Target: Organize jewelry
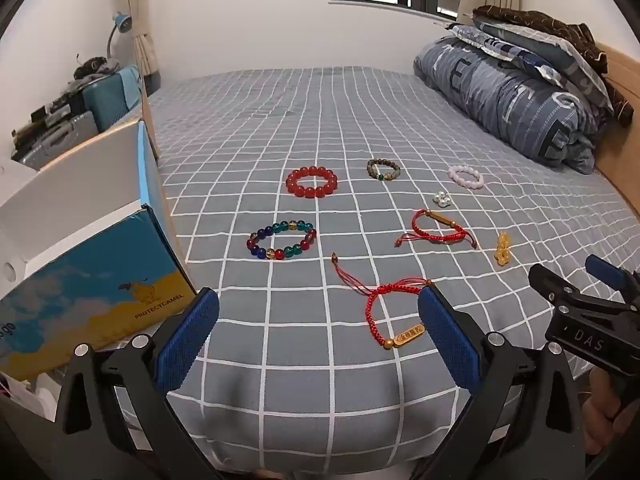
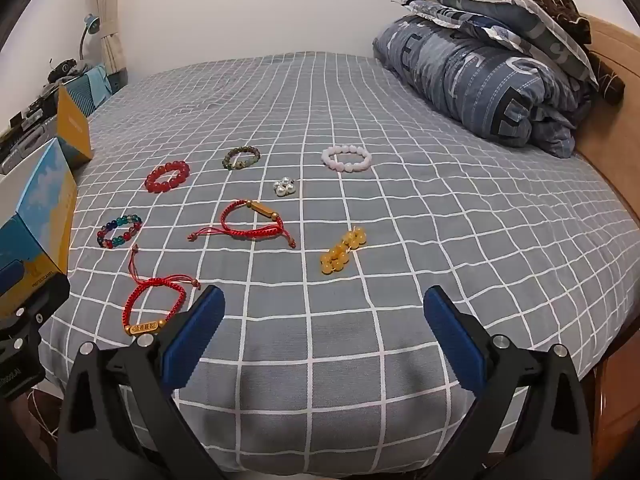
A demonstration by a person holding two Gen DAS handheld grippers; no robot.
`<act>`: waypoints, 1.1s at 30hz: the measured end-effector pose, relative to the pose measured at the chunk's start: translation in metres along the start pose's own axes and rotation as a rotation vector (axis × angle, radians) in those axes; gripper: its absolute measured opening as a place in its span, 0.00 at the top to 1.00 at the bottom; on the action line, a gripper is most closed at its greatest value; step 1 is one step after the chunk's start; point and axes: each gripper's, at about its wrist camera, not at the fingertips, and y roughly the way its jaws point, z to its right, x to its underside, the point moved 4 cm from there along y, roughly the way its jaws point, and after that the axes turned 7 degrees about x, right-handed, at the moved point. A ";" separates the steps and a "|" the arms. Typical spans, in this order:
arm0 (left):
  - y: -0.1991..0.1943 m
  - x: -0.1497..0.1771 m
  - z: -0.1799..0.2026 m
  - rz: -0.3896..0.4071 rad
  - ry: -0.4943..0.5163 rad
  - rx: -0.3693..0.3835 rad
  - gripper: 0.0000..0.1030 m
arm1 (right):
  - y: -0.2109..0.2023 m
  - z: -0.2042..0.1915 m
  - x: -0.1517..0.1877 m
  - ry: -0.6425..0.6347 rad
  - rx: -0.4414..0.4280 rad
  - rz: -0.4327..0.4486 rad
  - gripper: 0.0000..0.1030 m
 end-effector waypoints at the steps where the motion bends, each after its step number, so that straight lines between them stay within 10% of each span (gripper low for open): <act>1: 0.000 0.000 -0.001 -0.003 -0.002 -0.001 0.05 | 0.000 0.000 0.000 0.000 0.003 0.003 0.07; 33: 0.003 0.002 0.001 0.000 0.014 -0.050 0.05 | 0.001 -0.004 0.001 -0.007 0.002 0.013 0.07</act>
